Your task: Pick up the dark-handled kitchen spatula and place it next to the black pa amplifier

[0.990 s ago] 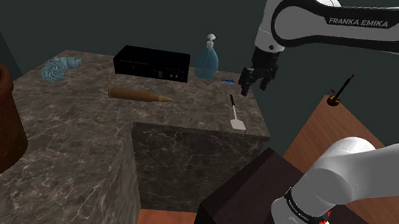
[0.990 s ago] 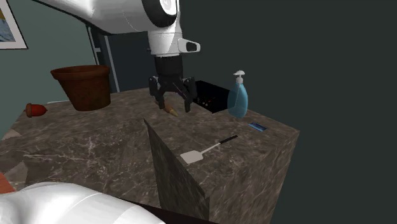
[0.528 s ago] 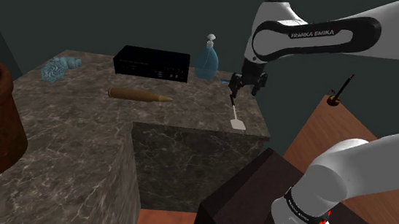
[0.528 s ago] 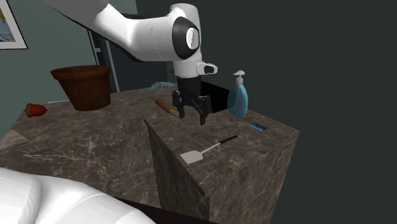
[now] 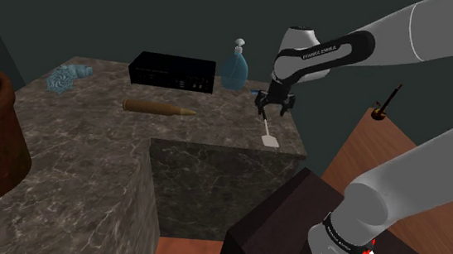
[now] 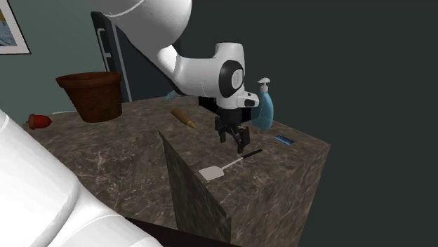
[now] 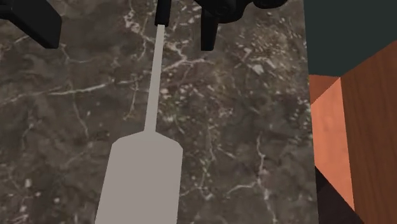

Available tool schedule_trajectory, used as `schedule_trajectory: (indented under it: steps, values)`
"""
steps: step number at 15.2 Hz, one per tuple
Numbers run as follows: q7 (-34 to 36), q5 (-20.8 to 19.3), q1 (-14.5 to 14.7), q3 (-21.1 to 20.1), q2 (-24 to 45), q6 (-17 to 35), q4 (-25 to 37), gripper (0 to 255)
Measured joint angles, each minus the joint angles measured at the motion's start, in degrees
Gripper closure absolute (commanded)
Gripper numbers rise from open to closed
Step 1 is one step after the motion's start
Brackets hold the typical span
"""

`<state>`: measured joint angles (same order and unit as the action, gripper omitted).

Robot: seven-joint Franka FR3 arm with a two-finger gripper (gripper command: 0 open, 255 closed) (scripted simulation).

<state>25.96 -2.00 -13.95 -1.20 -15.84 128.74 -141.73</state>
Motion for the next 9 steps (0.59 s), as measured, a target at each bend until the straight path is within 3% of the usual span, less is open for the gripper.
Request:
schedule_trajectory:
  steps: [9]
  values:
    - [2.89,-0.42,-1.33,0.57,7.6,9.13,-1.07,0]
